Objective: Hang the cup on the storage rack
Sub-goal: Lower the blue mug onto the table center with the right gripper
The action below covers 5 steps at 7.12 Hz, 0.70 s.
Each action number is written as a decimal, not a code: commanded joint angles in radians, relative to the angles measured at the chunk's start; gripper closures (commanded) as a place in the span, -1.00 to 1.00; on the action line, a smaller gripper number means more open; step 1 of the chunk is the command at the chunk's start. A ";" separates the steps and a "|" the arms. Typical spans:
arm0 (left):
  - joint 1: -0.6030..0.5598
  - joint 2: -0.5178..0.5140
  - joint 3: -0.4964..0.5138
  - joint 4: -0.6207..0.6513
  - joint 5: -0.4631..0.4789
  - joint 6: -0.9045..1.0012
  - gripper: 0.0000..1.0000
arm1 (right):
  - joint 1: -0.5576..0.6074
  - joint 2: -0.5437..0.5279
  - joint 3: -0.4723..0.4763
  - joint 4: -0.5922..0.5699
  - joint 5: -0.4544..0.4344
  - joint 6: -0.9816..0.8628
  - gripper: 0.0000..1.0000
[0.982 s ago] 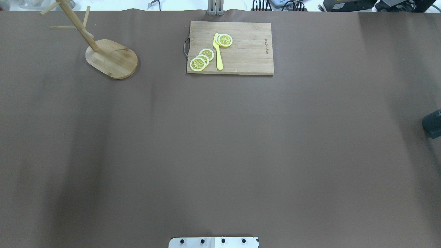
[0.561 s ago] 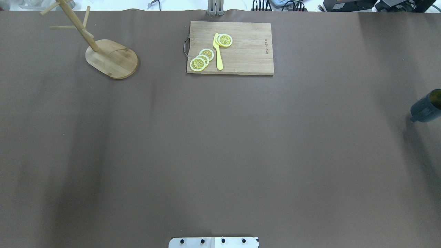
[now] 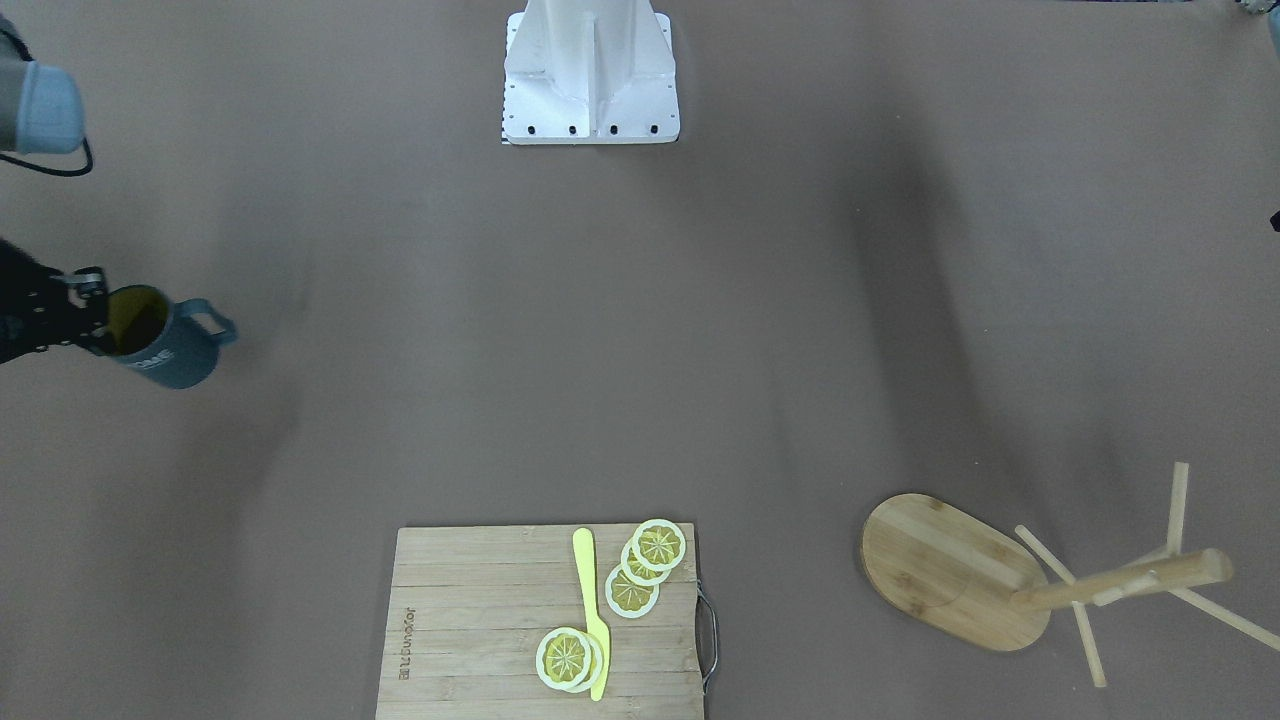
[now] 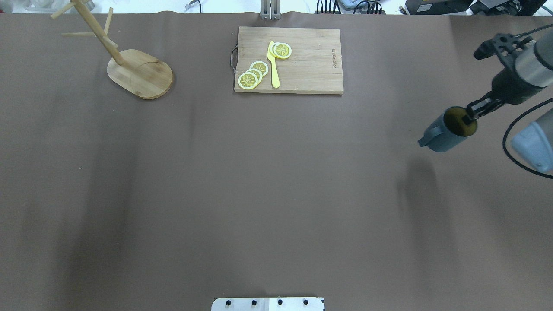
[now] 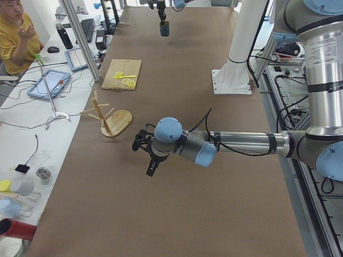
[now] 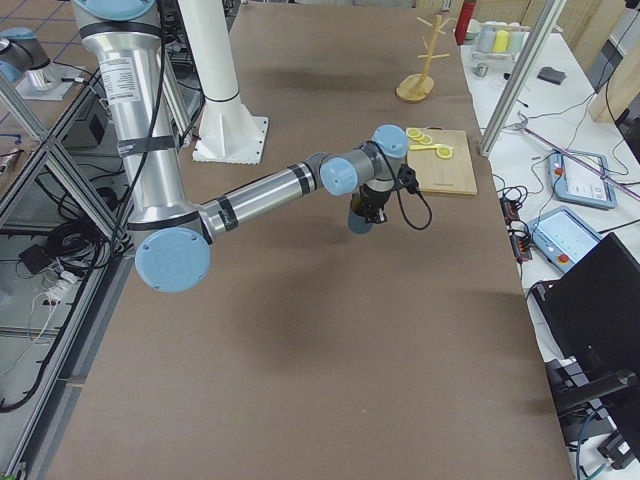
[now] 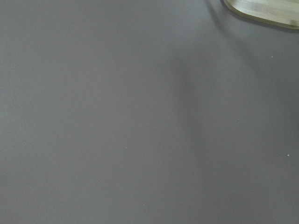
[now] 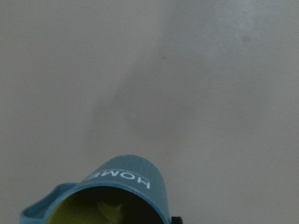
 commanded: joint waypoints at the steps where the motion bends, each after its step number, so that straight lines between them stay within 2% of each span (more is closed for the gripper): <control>1: 0.001 0.000 0.000 -0.014 -0.011 0.000 -0.96 | -0.246 0.183 0.033 -0.001 -0.114 0.399 1.00; 3: 0.001 0.001 0.001 -0.045 -0.011 0.000 -0.96 | -0.415 0.312 0.027 0.000 -0.247 0.635 1.00; 4: 0.001 0.000 0.000 -0.051 -0.013 0.002 -0.96 | -0.482 0.352 0.019 0.002 -0.325 0.709 1.00; 5: 0.004 0.001 0.001 -0.051 -0.025 0.002 -0.96 | -0.518 0.381 0.007 -0.001 -0.356 0.739 1.00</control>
